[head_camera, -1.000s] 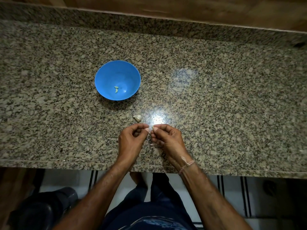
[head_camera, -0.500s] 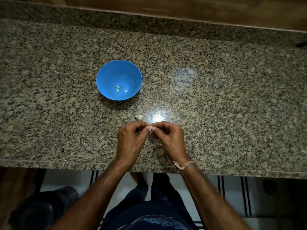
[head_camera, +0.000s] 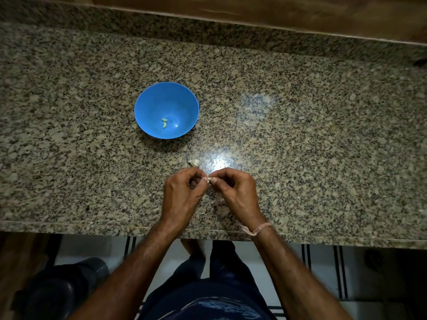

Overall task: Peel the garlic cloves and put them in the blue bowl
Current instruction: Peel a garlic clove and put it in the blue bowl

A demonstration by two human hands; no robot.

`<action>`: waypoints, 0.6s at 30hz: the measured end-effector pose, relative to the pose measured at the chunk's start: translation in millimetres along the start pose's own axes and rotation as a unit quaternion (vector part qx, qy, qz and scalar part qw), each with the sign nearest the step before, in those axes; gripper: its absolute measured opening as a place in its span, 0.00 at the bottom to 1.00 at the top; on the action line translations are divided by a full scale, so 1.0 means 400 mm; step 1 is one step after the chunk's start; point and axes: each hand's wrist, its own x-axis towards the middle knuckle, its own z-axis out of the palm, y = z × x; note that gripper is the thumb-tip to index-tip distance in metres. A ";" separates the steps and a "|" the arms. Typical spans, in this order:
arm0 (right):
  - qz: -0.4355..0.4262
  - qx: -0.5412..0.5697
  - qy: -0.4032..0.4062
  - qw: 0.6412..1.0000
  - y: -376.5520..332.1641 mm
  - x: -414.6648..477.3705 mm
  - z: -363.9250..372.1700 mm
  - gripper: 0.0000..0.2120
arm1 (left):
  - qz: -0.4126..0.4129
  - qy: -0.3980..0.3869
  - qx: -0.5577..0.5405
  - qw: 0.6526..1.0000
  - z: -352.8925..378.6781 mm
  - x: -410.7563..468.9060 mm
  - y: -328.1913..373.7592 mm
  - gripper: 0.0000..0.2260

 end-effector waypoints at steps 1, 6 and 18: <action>0.016 0.028 -0.004 0.999 0.001 0.002 -0.001 0.04 | -0.010 -0.002 -0.009 1.000 0.000 0.000 0.001 0.03; 0.101 0.132 -0.020 0.986 -0.003 0.001 0.002 0.04 | -0.068 -0.004 -0.058 0.996 0.009 0.003 -0.004 0.02; 0.258 0.328 0.025 0.909 0.014 0.012 0.013 0.04 | -0.064 -0.046 -0.046 0.996 0.037 -0.006 -0.005 0.04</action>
